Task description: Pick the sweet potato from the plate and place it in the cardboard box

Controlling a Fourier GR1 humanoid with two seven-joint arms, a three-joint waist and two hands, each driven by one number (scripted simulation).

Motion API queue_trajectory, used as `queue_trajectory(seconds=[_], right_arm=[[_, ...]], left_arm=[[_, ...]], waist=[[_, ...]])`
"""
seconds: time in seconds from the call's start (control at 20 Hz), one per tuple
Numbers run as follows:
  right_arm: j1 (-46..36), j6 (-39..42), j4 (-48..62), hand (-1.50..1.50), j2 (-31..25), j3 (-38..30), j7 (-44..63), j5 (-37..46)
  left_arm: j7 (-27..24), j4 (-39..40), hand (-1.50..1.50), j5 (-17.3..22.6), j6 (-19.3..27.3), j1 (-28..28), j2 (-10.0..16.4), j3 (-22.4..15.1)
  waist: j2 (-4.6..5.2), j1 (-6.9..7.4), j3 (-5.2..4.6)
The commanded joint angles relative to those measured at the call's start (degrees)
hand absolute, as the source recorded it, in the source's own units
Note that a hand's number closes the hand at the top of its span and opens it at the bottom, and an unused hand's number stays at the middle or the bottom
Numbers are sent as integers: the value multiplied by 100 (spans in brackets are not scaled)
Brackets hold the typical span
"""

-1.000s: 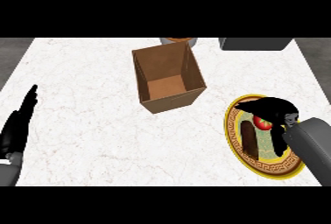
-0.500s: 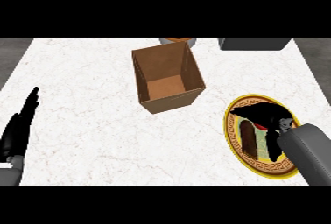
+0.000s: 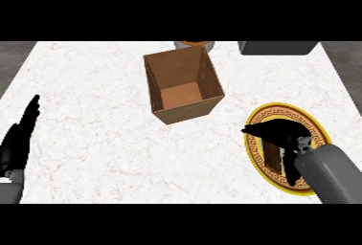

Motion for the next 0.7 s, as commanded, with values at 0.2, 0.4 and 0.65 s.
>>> queue_trajectory(seconds=[0.2,0.4,0.65], right_arm=[[207,86,68,-150,303,167,538,665],[212,-111,504,-150,275,52,329,843],[0,-1427,853,150,578,230,99,1361]], left_arm=[[-325,496,0,8,-409,-157,69,388],[458,-71,0,-222,-295,-388,-128,256],[122,-16,0,-431,-159,-92,-389,157]], waist=[[4,-8,-1],[7,-4,2],[14,37,5]])
